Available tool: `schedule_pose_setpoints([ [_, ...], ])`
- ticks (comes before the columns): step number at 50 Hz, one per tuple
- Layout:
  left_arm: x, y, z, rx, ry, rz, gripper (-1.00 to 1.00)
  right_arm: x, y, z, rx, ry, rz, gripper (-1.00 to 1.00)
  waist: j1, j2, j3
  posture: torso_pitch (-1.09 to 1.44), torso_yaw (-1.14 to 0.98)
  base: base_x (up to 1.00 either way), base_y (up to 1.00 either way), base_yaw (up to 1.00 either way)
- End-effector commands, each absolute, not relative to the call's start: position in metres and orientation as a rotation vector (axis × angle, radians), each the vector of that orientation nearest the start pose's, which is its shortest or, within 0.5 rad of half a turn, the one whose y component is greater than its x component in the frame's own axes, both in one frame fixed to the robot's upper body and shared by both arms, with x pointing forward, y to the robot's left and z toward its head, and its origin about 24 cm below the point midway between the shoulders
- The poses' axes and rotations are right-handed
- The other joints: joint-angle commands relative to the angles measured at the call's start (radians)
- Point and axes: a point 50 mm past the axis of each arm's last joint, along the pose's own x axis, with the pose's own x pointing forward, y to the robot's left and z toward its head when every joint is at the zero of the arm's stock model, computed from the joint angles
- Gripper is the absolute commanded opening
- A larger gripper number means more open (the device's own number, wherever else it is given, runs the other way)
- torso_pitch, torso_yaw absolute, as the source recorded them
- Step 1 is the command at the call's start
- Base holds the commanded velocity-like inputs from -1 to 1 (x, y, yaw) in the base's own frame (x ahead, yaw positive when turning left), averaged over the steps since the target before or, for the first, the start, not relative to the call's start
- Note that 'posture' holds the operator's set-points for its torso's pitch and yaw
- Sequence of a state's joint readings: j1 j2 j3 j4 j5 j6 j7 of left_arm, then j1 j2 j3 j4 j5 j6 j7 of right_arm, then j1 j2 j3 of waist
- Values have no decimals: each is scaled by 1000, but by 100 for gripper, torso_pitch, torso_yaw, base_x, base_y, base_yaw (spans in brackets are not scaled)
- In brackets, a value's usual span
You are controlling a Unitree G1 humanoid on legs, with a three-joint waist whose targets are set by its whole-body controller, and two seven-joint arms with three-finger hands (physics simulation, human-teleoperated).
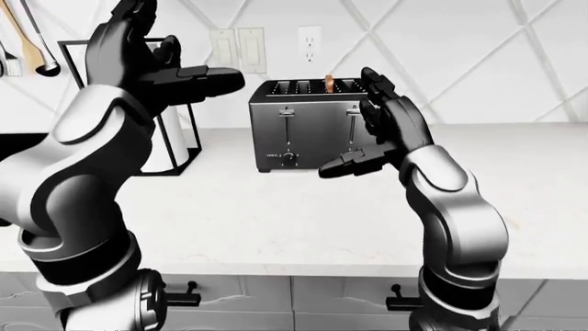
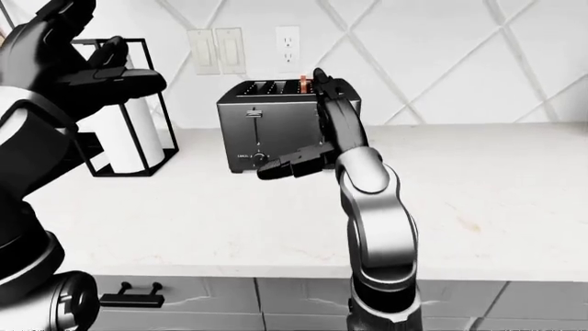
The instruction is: Push down the lever of the toaster to turn it on.
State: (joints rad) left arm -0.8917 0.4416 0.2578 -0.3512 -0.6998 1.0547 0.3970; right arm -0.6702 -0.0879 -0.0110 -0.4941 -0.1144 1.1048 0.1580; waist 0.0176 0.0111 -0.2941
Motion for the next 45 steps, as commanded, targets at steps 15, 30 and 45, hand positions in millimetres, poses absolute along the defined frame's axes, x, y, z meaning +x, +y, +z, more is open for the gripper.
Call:
schedule_pose_setpoints([
  [15, 296, 183, 318, -113, -273, 13, 100, 310, -116, 236, -176, -115, 171, 100, -1, 3, -9, -44, 0, 0, 0, 0],
  [30, 294, 183, 322, -116, -276, 15, 100, 328, -117, 232, -173, -104, 163, 100, -1, 5, -9, -44, 0, 0, 0, 0],
  [45, 294, 183, 322, -115, -276, 13, 100, 342, -120, 225, -162, -87, 142, 100, -1, 5, -10, -44, 0, 0, 0, 0],
])
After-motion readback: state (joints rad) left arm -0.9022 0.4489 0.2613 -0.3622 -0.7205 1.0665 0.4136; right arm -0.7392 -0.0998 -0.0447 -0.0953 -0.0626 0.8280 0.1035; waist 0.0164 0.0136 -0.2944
